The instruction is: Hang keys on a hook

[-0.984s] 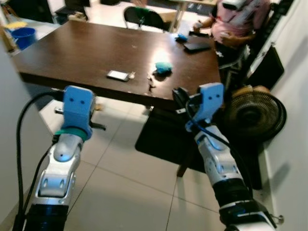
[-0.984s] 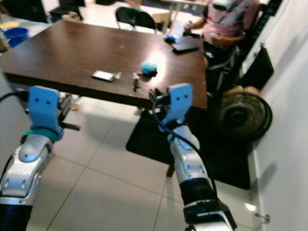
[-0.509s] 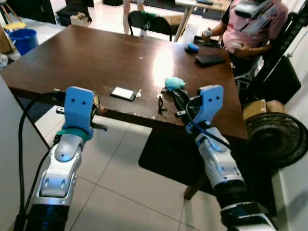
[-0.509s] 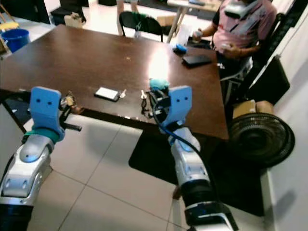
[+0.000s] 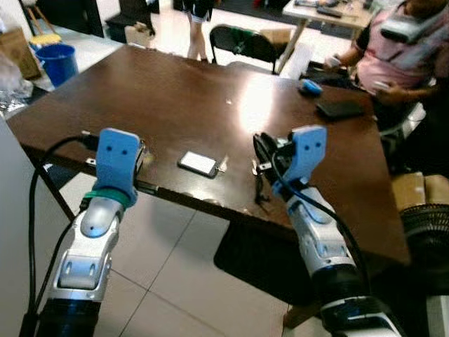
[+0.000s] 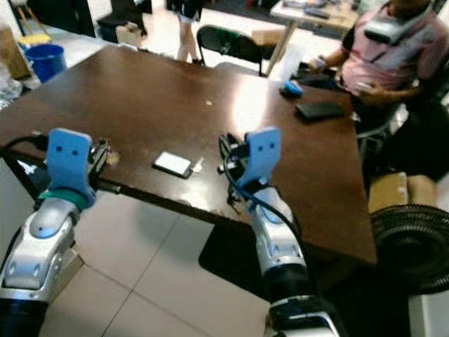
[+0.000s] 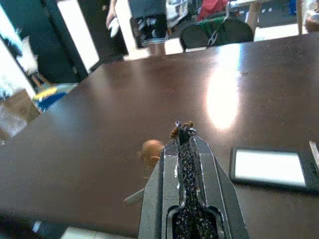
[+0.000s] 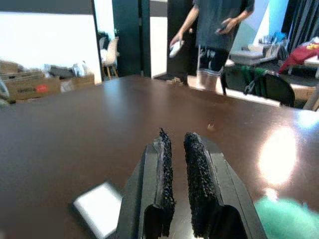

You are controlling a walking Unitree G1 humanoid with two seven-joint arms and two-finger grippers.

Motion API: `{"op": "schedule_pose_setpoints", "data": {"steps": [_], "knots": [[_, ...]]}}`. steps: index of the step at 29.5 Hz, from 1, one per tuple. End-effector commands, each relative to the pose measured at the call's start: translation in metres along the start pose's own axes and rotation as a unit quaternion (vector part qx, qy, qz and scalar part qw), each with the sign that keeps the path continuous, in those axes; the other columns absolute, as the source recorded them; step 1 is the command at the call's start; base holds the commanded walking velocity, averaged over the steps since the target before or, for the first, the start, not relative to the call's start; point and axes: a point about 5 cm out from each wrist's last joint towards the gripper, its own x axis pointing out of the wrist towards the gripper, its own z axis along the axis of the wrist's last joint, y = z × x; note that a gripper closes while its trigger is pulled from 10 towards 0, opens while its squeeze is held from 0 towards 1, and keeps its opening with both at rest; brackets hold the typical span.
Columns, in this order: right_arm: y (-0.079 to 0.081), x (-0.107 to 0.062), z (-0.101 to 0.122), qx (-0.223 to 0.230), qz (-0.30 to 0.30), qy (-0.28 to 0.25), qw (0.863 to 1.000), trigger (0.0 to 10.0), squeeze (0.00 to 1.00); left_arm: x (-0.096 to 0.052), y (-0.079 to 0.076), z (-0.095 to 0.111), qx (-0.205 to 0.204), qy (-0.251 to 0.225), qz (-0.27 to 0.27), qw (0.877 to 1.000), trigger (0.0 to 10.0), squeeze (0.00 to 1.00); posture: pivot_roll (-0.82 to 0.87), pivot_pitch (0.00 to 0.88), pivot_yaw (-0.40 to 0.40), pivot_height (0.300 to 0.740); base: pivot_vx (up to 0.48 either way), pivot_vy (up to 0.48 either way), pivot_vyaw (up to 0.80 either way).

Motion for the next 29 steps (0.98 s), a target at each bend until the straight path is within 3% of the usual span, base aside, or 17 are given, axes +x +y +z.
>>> {"op": "schedule_pose_setpoints", "data": {"steps": [1,2,4,5,7,8,11,12,14,15,16,17,18,19,22,25,29], "knots": [[-0.004,-0.002,-0.003,-0.004,-0.007,0.006,1.000,10.0,0.00,-0.002,-0.007,-0.002,0.000,0.008,-0.025,1.000,10.0,0.00,0.10,0.087,0.042,0.740,0.442,0.000,0.00],[-0.005,-0.002,-0.003,-0.008,-0.007,0.009,1.000,10.0,0.00,-0.004,-0.012,-0.005,-0.003,0.016,-0.052,0.999,10.0,0.00,0.10,0.086,0.042,0.740,0.420,0.000,0.00],[-0.005,-0.002,-0.003,-0.008,-0.007,0.009,1.000,10.0,0.00,-0.004,-0.012,-0.005,-0.003,0.016,-0.052,0.999,10.0,0.00,0.10,0.086,0.042,0.740,0.420,0.000,0.00],[-0.008,-0.003,-0.004,-0.015,-0.009,0.014,1.000,10.0,0.00,-0.008,-0.021,-0.009,-0.002,0.031,-0.103,0.994,10.0,0.00,0.10,0.083,0.040,0.740,0.000,0.000,0.00],[-0.008,-0.003,-0.004,-0.015,-0.009,0.014,1.000,10.0,0.00,-0.008,-0.021,-0.009,-0.002,0.031,-0.103,0.994,10.0,0.00,0.10,0.083,0.040,0.740,0.000,0.000,0.00],[-0.012,-0.003,-0.006,-0.028,-0.012,0.024,0.999,10.0,0.00,-0.016,-0.033,-0.013,0.014,0.041,-0.168,0.985,10.0,0.00,0.10,0.081,0.038,0.740,0.000,0.000,0.00],[-0.012,-0.003,-0.006,-0.028,-0.012,0.024,0.999,10.0,0.00,-0.016,-0.033,-0.013,0.014,0.041,-0.168,0.985,10.0,0.00,0.10,0.081,0.038,0.740,0.000,0.000,0.00],[-0.021,-0.005,-0.009,-0.050,-0.017,0.046,0.998,10.0,0.00,-0.027,-0.045,-0.017,0.029,0.053,-0.234,0.970,10.0,0.00,0.10,0.080,0.037,0.740,0.000,0.000,0.00],[-0.021,-0.005,-0.009,-0.050,-0.017,0.046,0.998,10.0,0.00,-0.027,-0.045,-0.017,0.029,0.053,-0.234,0.970,10.0,0.00,0.10,0.080,0.037,0.740,0.000,0.000,0.00],[-0.032,-0.010,-0.018,-0.071,-0.009,0.091,0.993,10.0,0.00,-0.035,-0.054,-0.021,0.042,0.062,-0.278,0.958,10.0,0.00,0.09,0.077,0.037,0.740,0.000,0.000,0.00],[-0.032,-0.010,-0.018,-0.071,-0.009,0.091,0.993,10.0,0.00,-0.035,-0.054,-0.021,0.042,0.062,-0.278,0.958,10.0,0.00,0.09,0.077,0.037,0.740,0.000,0.000,0.00],[-0.036,-0.020,-0.031,-0.091,0.038,0.143,0.985,10.0,0.00,-0.039,-0.058,-0.023,0.047,0.065,-0.299,0.951,10.0,0.00,0.09,0.079,0.038,0.740,0.000,0.000,0.00],[-0.036,-0.020,-0.031,-0.091,0.038,0.143,0.985,10.0,0.00,-0.039,-0.058,-0.023,0.047,0.065,-0.299,0.951,10.0,0.00,0.09,0.079,0.038,0.740,0.000,0.000,0.00],[-0.040,-0.031,-0.041,-0.097,0.073,0.185,0.975,10.0,0.00,-0.040,-0.059,-0.023,0.046,0.066,-0.306,0.949,10.0,0.00,0.09,0.079,0.037,0.740,0.000,0.000,0.00],[-0.048,-0.039,-0.045,-0.101,0.075,0.206,0.970,10.0,0.00,-0.040,-0.059,-0.022,0.041,0.064,-0.306,0.949,10.0,0.00,0.08,0.083,0.042,0.740,0.000,0.000,0.00],[-0.085,-0.057,-0.045,-0.122,-0.002,0.229,0.966,10.0,0.00,-0.042,-0.059,-0.025,0.053,0.074,-0.320,0.943,10.0,0.00,0.07,0.082,0.052,0.740,0.000,0.000,0.00],[-0.095,-0.065,-0.045,-0.122,-0.019,0.232,0.965,10.0,0.00,-0.043,-0.057,-0.029,0.076,0.083,-0.330,0.937,10.0,0.00,0.07,0.080,0.054,0.740,0.000,0.000,0.00]]}}
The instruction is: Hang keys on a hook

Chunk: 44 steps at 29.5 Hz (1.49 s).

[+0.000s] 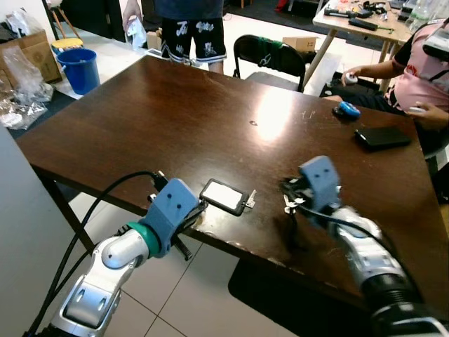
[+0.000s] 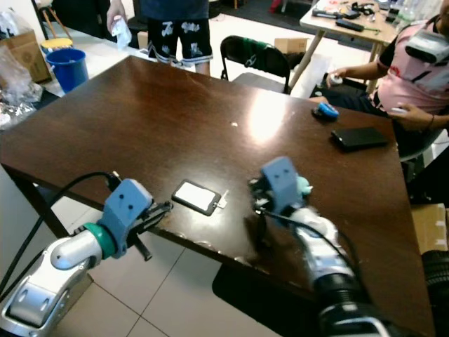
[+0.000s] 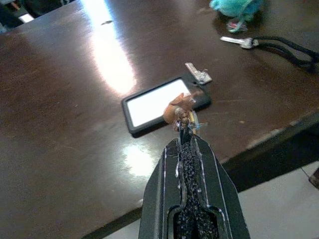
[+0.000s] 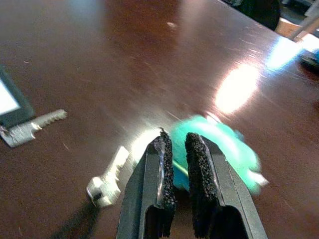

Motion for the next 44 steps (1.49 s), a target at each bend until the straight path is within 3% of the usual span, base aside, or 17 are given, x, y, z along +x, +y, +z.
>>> {"op": "schedule_pose_setpoints", "data": {"steps": [1,4,10,11,13,17,18,25,26,31,44], "knots": [[0.007,-0.003,-0.009,0.016,0.018,0.005,1.000,10.0,0.00,0.000,-0.005,-0.005,-0.001,0.013,-0.014,1.000,10.0,0.00,0.07,0.082,0.053,0.740,0.000,0.000,0.00],[0.011,-0.007,-0.012,0.031,0.046,-0.002,0.998,10.0,0.00,-0.001,-0.003,-0.003,-0.002,0.014,-0.018,1.000,10.0,0.00,0.07,0.083,0.052,0.740,0.000,0.000,0.00],[0.003,-0.019,-0.025,0.046,0.044,0.014,0.998,10.0,0.00,-0.003,-0.005,-0.002,-0.005,0.012,-0.022,1.000,10.0,0.00,0.06,0.088,0.062,0.740,0.000,0.000,0.00],[0.003,-0.017,-0.026,0.069,0.044,0.014,0.997,10.0,0.96,-0.002,-0.005,-0.001,-0.004,0.010,-0.020,1.000,10.0,0.00,0.06,0.088,0.065,0.740,0.000,0.000,0.00],[0.006,-0.014,-0.026,0.089,0.056,0.012,0.994,10.0,1.00,0.000,-0.004,0.000,-0.004,0.009,-0.016,1.000,10.0,0.00,0.07,0.086,0.062,0.740,0.000,0.000,0.00],[0.012,-0.010,-0.026,0.108,0.080,0.013,0.991,10.0,1.00,0.001,-0.002,0.001,-0.005,0.006,-0.009,1.000,10.0,0.00,0.07,0.086,0.062,0.740,0.000,0.000,0.00],[0.018,-0.014,-0.036,0.107,0.114,0.041,0.987,10.0,1.00,0.000,-0.002,0.001,-0.006,0.005,-0.008,1.000,10.0,0.00,0.06,0.088,0.057,0.740,0.000,0.000,0.00],[0.018,-0.023,-0.052,0.114,0.125,0.078,0.983,10.0,1.00,-0.001,-0.003,0.001,-0.008,0.006,-0.009,1.000,10.0,0.00,0.06,0.093,0.060,0.740,0.000,0.000,0.00],[0.019,-0.026,-0.058,0.116,0.134,0.094,0.980,10.0,0.00,-0.001,-0.003,0.002,-0.008,0.006,-0.009,1.000,10.0,0.00,0.06,0.095,0.061,0.740,0.000,0.000,0.00],[0.019,-0.035,-0.069,0.115,0.160,0.123,0.973,10.0,0.00,-0.001,-0.001,0.003,-0.010,0.004,-0.005,1.000,10.0,0.00,0.06,0.100,0.060,0.740,0.000,0.000,0.00],[0.013,-0.047,-0.069,0.121,0.191,0.114,0.967,10.0,0.00,0.000,-0.002,0.002,-0.014,0.004,-0.005,1.000,10.0,0.00,0.06,0.099,0.066,0.740,0.000,0.000,0.00]]}}
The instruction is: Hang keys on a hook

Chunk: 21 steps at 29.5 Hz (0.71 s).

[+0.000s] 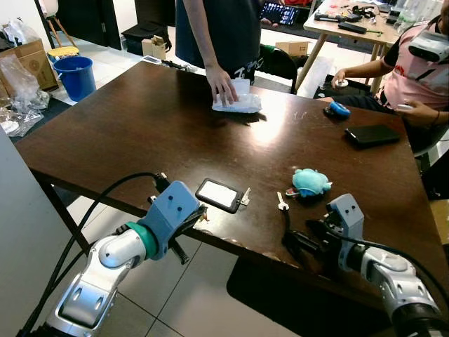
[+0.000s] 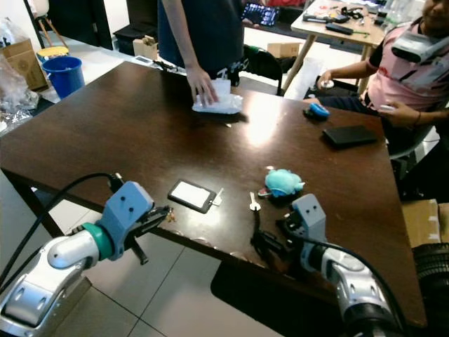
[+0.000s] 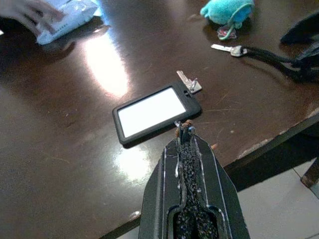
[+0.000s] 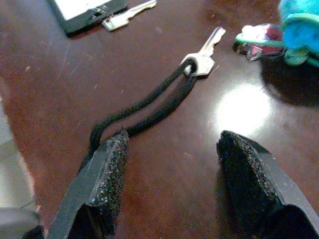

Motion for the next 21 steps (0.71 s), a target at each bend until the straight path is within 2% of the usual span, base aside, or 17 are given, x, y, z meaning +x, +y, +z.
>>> {"op": "schedule_pose_setpoints", "data": {"steps": [1,5,6,8,9,14,18,19,21], "knots": [[0.003,-0.007,-0.011,0.017,0.023,0.016,0.999,10.0,0.00,-0.001,-0.001,-0.002,-0.006,0.006,0.001,1.000,10.0,0.00,0.05,0.099,0.067,0.740,0.000,0.000,0.00],[-0.001,-0.015,-0.008,0.006,0.028,0.005,1.000,10.0,0.00,0.000,0.000,-0.002,-0.006,0.005,0.001,1.000,10.0,0.00,0.05,0.097,0.068,0.740,0.000,0.000,0.00],[-0.010,-0.021,0.000,0.010,0.000,-0.020,1.000,10.0,0.00,0.000,0.000,-0.002,-0.007,0.005,0.001,1.000,10.0,0.00,0.05,0.096,0.071,0.740,0.000,0.000,0.00],[-0.010,-0.021,0.000,0.010,0.000,-0.020,1.000,10.0,0.00,0.000,0.000,-0.002,-0.007,0.005,0.001,1.000,10.0,0.00,0.05,0.096,0.071,0.740,0.000,0.000,0.00],[-0.020,-0.028,0.008,0.017,-0.027,-0.046,0.998,10.0,0.00,0.000,0.000,-0.002,-0.007,0.005,0.001,1.000,10.0,0.00,0.05,0.095,0.072,0.740,0.000,0.000,0.00],[-0.030,-0.036,0.017,0.031,-0.054,-0.072,0.995,10.0,0.00,0.000,0.001,-0.002,-0.007,0.006,0.000,1.000,10.0,0.00,0.05,0.094,0.074,0.740,0.000,0.000,0.00],[-0.032,-0.037,0.006,0.035,-0.075,-0.051,0.995,10.0,0.00,0.000,0.000,-0.002,-0.007,0.005,-0.001,1.000,10.0,0.00,0.05,0.096,0.074,0.740,0.000,0.000,0.00],[-0.031,-0.037,-0.003,0.034,-0.091,-0.036,0.995,10.0,0.00,0.000,0.000,-0.002,-0.007,0.006,-0.001,1.000,10.0,0.00,0.05,0.100,0.073,0.740,0.000,0.000,0.00],[-0.021,-0.036,-0.014,0.032,-0.094,-0.036,0.994,10.0,0.00,-0.002,0.000,-0.003,-0.008,0.008,0.000,1.000,10.0,0.00,0.05,0.106,0.076,0.740,0.000,0.000,0.00]]}}
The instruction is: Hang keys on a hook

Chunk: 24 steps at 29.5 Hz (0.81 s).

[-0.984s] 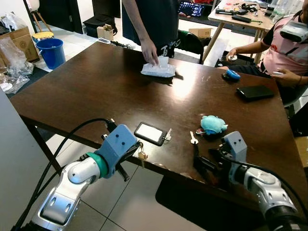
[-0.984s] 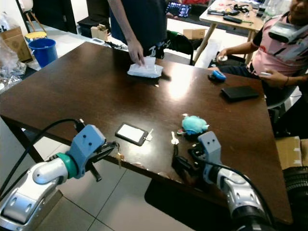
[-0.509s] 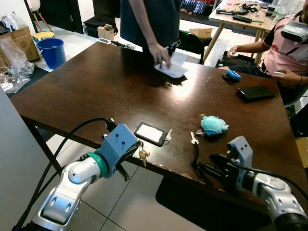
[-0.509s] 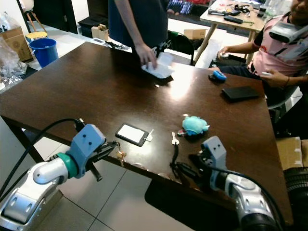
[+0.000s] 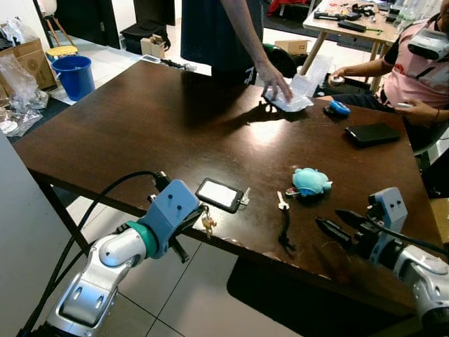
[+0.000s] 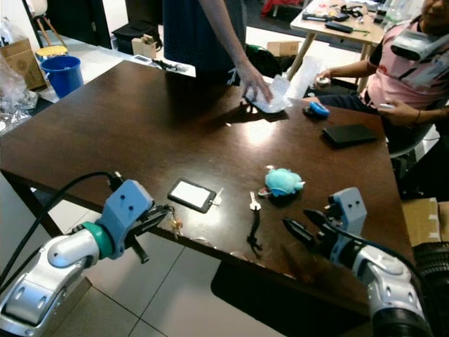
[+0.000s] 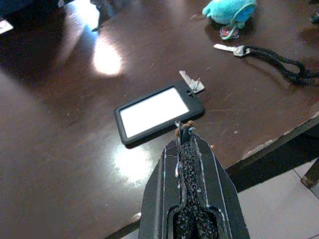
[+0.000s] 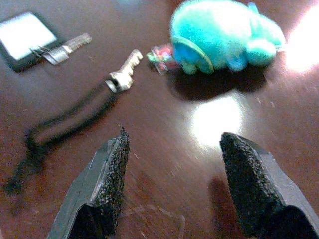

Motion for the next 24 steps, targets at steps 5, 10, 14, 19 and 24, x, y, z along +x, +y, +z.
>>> {"op": "schedule_pose_setpoints", "data": {"steps": [5,10,14,19,24], "knots": [[0.034,0.002,-0.006,0.015,0.065,-0.028,0.997,10.0,0.00,-0.002,-0.002,-0.006,-0.008,0.013,-0.005,1.000,10.0,0.00,0.04,0.105,0.083,0.740,0.000,0.000,0.00],[0.060,0.011,0.006,0.013,0.131,-0.051,0.990,10.0,0.00,0.000,-0.004,-0.005,-0.007,0.011,-0.010,1.000,10.0,0.00,0.04,0.095,0.078,0.740,0.000,0.000,0.00],[0.079,0.026,0.018,0.009,0.174,-0.069,0.982,10.0,0.00,0.002,-0.003,-0.003,-0.006,0.007,-0.008,1.000,10.0,0.00,0.04,0.087,0.067,0.740,0.000,0.000,0.00],[0.086,0.027,0.014,0.003,0.192,-0.058,0.980,10.0,0.00,0.000,-0.003,-0.005,-0.007,0.008,-0.005,1.000,10.0,0.00,0.05,0.086,0.061,0.740,0.000,0.000,0.00],[0.090,0.025,0.007,-0.005,0.197,-0.038,0.980,10.0,0.00,-0.002,-0.003,-0.006,-0.008,0.010,-0.003,1.000,10.0,0.00,0.04,0.085,0.058,0.740,0.000,0.000,0.00]]}}
